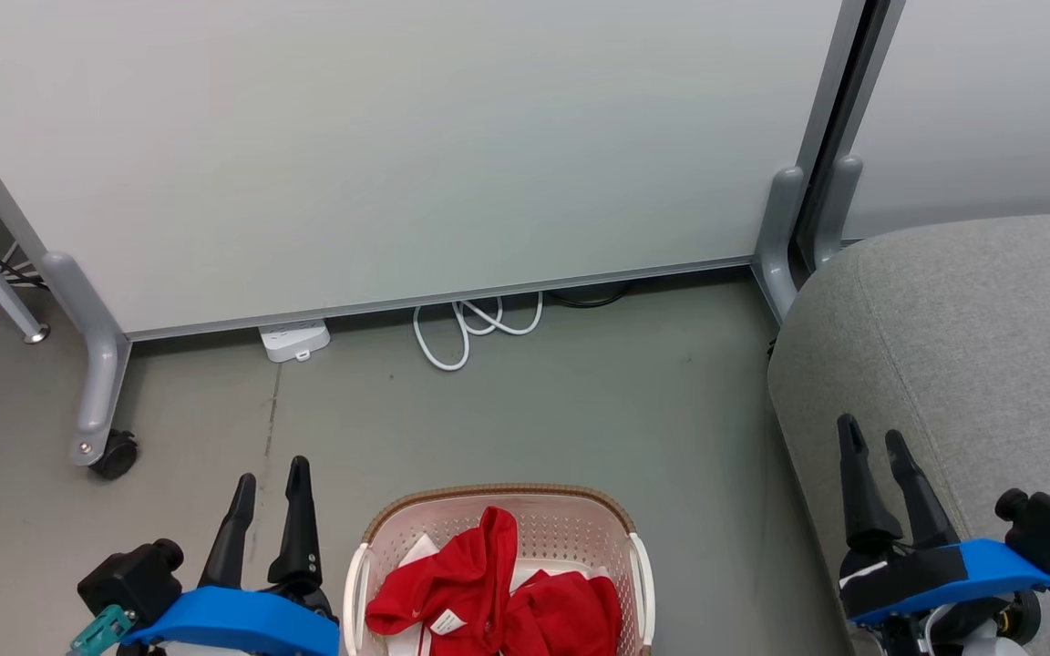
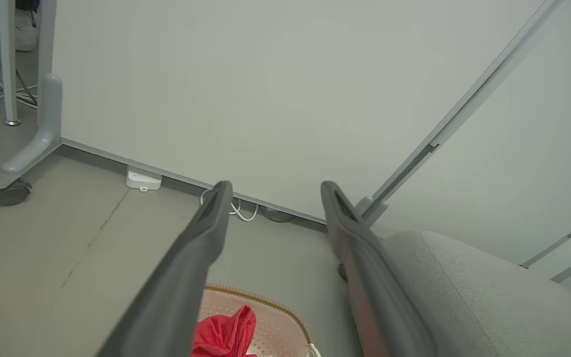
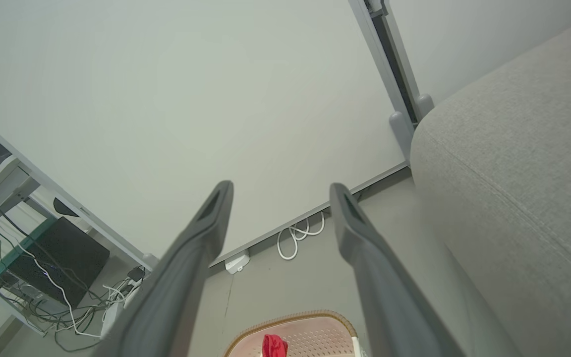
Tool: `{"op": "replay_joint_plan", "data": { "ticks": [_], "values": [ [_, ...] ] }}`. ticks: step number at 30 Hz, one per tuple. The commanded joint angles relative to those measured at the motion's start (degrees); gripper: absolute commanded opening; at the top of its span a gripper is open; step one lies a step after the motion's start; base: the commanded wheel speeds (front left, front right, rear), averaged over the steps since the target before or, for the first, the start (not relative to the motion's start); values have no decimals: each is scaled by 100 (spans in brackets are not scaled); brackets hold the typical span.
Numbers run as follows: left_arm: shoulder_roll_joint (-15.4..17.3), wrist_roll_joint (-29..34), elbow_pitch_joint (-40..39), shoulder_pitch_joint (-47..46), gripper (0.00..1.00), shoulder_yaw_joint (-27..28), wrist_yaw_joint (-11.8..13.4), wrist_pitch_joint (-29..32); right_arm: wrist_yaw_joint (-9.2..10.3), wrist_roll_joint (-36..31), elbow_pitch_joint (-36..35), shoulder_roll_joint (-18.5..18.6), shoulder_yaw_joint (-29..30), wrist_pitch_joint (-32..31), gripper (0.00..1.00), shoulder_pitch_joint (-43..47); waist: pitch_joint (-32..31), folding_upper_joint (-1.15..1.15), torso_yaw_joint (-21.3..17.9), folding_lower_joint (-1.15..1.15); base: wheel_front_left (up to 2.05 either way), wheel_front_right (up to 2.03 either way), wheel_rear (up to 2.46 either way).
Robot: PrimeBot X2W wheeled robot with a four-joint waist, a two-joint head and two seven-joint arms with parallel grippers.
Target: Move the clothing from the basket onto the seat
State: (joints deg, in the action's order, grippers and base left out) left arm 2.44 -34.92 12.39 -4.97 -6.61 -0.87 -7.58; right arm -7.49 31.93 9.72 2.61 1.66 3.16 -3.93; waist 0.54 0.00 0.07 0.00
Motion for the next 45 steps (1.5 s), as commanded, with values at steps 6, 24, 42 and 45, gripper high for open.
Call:
{"op": "replay_joint_plan", "data": {
  "ticks": [6, 24, 42, 45],
  "values": [
    [42, 462, -4, -171, 100, -87, 77, -130, 0, -518, -99, 28, -44, 124, 100, -37, 22, 0, -7, 0, 0, 0, 0],
    [47, 1174, 74, -186, 100, -195, 242, -380, 0, -1591, -193, 32, 29, 156, 100, 22, 19, 0, -11, 0, 0, 0, 0],
    [54, 1724, 115, -190, 100, -218, 365, -586, 1, -2563, -245, 36, 106, 127, 100, 72, 6, 0, -9, 0, 0, 0, 0],
    [56, 1838, 130, -181, 100, -249, 372, -629, 1, -2699, -248, 37, 89, 145, 100, 73, -1, 0, -10, 0, 0, 0, 0]
  ]
}}
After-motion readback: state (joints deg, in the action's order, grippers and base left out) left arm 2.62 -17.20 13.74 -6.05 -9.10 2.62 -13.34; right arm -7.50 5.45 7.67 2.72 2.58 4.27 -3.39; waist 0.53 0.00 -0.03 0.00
